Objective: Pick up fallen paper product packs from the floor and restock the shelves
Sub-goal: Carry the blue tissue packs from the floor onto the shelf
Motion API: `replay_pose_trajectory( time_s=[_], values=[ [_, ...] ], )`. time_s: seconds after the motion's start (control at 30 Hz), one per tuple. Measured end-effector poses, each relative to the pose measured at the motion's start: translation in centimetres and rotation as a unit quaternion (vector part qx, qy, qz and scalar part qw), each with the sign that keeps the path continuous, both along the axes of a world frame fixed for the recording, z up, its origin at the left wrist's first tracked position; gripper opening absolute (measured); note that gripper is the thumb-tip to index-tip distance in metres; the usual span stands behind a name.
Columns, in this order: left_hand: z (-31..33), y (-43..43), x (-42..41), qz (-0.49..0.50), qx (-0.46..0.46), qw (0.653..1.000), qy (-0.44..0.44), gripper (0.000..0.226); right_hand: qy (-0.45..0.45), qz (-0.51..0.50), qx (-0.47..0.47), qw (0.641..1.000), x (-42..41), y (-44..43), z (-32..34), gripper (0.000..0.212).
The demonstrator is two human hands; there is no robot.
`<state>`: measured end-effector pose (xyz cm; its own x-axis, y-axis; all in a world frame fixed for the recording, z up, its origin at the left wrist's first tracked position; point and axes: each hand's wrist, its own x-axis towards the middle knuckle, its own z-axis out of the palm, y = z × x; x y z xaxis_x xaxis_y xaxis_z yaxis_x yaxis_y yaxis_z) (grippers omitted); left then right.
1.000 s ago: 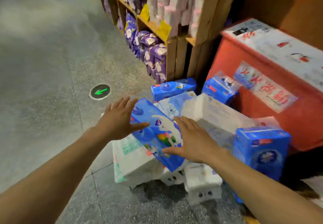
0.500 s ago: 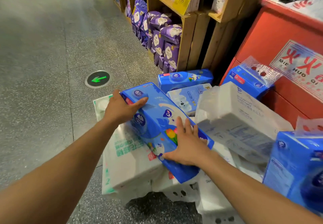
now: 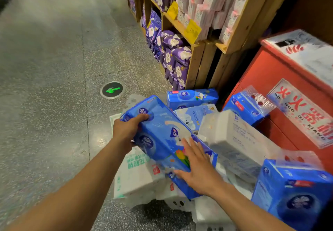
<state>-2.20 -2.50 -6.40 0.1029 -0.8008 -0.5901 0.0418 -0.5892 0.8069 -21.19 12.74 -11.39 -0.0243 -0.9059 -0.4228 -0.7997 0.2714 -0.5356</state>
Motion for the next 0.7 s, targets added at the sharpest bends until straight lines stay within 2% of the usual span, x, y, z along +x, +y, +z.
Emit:
replay_pose_trajectory(
  time_s=[0.07, 0.2, 0.23, 0.33, 0.4, 0.47, 0.53, 0.57, 0.67, 0.7],
  values=[
    [5.1, 1.0, 1.6, 0.023, -0.021, 0.999, 0.011, 0.043, -0.044, -0.022, -0.032, 0.998, -0.9, -0.3, 5.0, 0.106],
    [17.6, 2.7, 5.6, 0.108, -0.046, 0.991, 0.06, 0.021, -0.07, -0.116, -0.09, 0.987, -1.5, -1.6, 16.2, 0.106],
    [21.1, 3.0, 6.4, 0.123, -0.052, 0.988, 0.071, 0.02, -0.071, -0.147, -0.099, 0.982, -1.3, -2.2, 19.3, 0.11],
    [31.3, 4.8, 8.4, 0.171, -0.073, 0.981, 0.061, 0.028, -0.085, -0.219, -0.115, 0.965, 0.1, -4.3, 30.6, 0.142],
    [38.9, 5.5, 10.1, 0.212, -0.074, 0.971, 0.083, 0.04, -0.124, -0.236, -0.081, 0.96, 2.0, -6.2, 39.6, 0.146],
    [44.1, 5.9, 11.1, 0.237, -0.077, 0.963, 0.099, 0.05, -0.144, -0.255, -0.035, 0.955, 2.9, -7.6, 45.0, 0.135],
    [49.2, 6.2, 12.4, 0.267, -0.091, 0.951, 0.123, 0.054, -0.219, -0.255, 0.002, 0.942, 3.8, -8.9, 49.6, 0.121],
    [51.7, 6.2, 13.0, 0.277, -0.099, 0.946, 0.137, 0.054, -0.272, -0.248, 0.007, 0.93, 4.3, -9.7, 51.9, 0.107],
    [58.1, 5.7, 15.8, 0.277, -0.124, 0.94, 0.156, 0.045, -0.395, -0.208, 0.022, 0.894, 7.2, -11.3, 59.6, 0.039],
    [59.6, 5.3, 16.9, 0.27, -0.129, 0.94, 0.163, 0.043, -0.414, -0.205, 0.018, 0.887, 8.0, -12.1, 61.5, 0.027]
  ],
)
